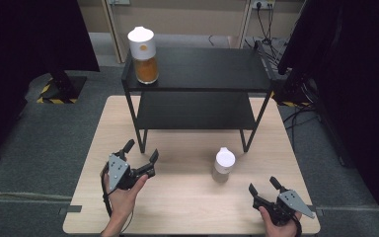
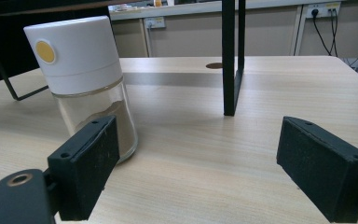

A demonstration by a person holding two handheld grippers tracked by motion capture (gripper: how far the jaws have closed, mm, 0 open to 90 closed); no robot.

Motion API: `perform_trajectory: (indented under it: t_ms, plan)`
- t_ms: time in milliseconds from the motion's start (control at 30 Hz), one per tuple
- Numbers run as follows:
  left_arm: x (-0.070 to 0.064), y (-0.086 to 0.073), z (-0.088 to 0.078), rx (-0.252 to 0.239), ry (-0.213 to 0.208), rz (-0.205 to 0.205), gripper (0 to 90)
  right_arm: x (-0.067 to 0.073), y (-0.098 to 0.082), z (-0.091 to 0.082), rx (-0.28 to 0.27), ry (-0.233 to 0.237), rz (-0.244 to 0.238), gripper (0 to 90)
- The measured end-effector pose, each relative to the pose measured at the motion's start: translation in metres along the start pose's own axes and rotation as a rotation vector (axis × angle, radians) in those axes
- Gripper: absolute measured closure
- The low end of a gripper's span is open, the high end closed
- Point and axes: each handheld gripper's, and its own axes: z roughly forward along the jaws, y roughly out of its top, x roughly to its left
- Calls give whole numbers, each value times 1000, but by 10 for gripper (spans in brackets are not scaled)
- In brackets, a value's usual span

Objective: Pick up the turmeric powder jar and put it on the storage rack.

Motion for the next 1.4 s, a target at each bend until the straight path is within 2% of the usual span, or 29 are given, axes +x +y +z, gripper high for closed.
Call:
perform_trajectory:
  t_ms: [233,400,433,633,1067,1400]
  plan:
    - [9,-13,-9,54,3,-3,128,0,0,0,1,0,-4,135]
    - [14,-25,-13,101,0,-24,128,0,0,0,2,3,-6,135]
    - [16,-28,-13,117,-7,-43,128,0,0,0,2,3,-7,134]
    - [14,-40,-13,166,-11,-53,128,0,1,0,6,5,-7,132]
    - [16,-52,-12,171,-19,-56,126,1,2,1,14,6,-15,131]
    - [17,-52,-11,173,-21,-65,126,1,2,1,9,1,-14,130]
